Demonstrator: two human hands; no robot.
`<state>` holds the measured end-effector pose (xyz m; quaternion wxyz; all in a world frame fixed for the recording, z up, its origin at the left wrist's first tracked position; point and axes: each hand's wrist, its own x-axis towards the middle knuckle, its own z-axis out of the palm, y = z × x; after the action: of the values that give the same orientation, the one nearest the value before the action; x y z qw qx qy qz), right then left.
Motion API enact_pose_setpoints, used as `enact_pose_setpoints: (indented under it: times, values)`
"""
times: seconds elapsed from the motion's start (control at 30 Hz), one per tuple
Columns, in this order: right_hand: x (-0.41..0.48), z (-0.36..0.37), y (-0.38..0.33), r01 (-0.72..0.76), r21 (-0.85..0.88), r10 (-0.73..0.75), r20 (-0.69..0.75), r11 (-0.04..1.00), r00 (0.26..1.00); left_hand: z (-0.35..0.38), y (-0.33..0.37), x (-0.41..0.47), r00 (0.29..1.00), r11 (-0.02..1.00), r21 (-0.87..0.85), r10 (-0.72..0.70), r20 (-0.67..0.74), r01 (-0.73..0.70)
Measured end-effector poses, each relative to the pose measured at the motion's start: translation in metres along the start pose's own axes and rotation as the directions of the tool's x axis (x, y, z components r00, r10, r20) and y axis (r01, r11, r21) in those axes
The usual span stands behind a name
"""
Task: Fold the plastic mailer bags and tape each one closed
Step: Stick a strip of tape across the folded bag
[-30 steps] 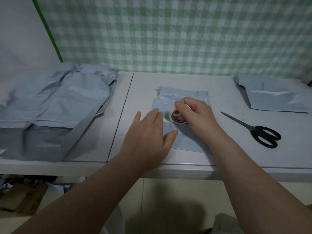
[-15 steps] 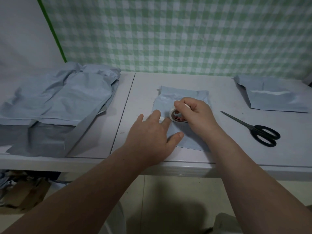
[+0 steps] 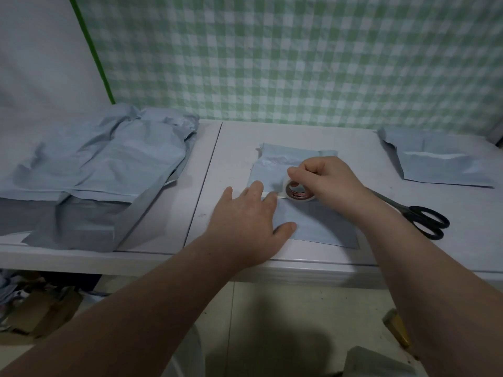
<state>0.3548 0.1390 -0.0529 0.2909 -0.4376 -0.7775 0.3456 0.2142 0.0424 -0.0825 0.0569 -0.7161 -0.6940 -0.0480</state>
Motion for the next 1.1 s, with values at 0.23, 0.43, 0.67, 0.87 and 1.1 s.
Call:
enact_pose_setpoints:
  times: [0.23,0.43,0.67,0.87,1.1]
  values:
    - [-0.003,-0.019,-0.003,0.048,-0.332,-0.042,0.025,0.942,0.999,0.0,0.0,0.0,1.0,1.0,0.0,0.002,0.005,-0.002]
    - [-0.002,-0.015,-0.004,0.061,-0.472,-0.055,0.027,0.88,0.998,-0.001,-0.001,0.001,1.0,1.0,0.011,0.015,0.014,-0.015]
    - [-0.003,-0.011,-0.006,0.108,-0.616,-0.097,0.051,0.78,0.994,-0.004,0.005,0.002,0.997,0.999,0.042,0.019,0.068,-0.022]
    - [-0.006,-0.004,-0.008,0.124,-0.713,-0.148,0.028,0.69,0.989,-0.001,0.012,0.006,0.997,0.999,0.051,0.005,0.076,-0.009]
    - [-0.012,-0.008,0.008,0.137,-0.492,-0.166,-0.016,0.86,0.986,0.0,0.014,0.008,0.996,0.999,0.042,-0.015,0.091,0.011]
